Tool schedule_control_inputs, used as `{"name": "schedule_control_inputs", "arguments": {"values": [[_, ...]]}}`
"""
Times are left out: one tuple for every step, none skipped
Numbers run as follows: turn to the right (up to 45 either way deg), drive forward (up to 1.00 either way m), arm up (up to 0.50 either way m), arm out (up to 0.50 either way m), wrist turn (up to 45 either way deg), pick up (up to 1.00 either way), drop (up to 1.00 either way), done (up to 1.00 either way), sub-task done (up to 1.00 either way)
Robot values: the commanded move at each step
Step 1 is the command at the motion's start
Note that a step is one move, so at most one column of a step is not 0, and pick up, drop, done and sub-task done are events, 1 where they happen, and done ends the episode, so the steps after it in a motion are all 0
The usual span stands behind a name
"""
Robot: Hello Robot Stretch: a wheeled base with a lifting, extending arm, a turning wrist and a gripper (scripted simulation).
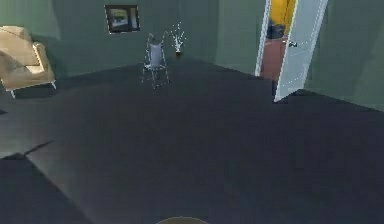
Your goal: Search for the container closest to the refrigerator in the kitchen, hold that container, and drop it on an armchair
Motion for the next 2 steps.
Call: {"name": "schedule_control_inputs", "arguments": {"values": [[12.0,0.00,0.00,0.00,0.0,0.00,0.00,0.00,0.00],[0.0,1.00,0.00,0.00,0.0,0.00,0.00,0.00,0.00]]}}
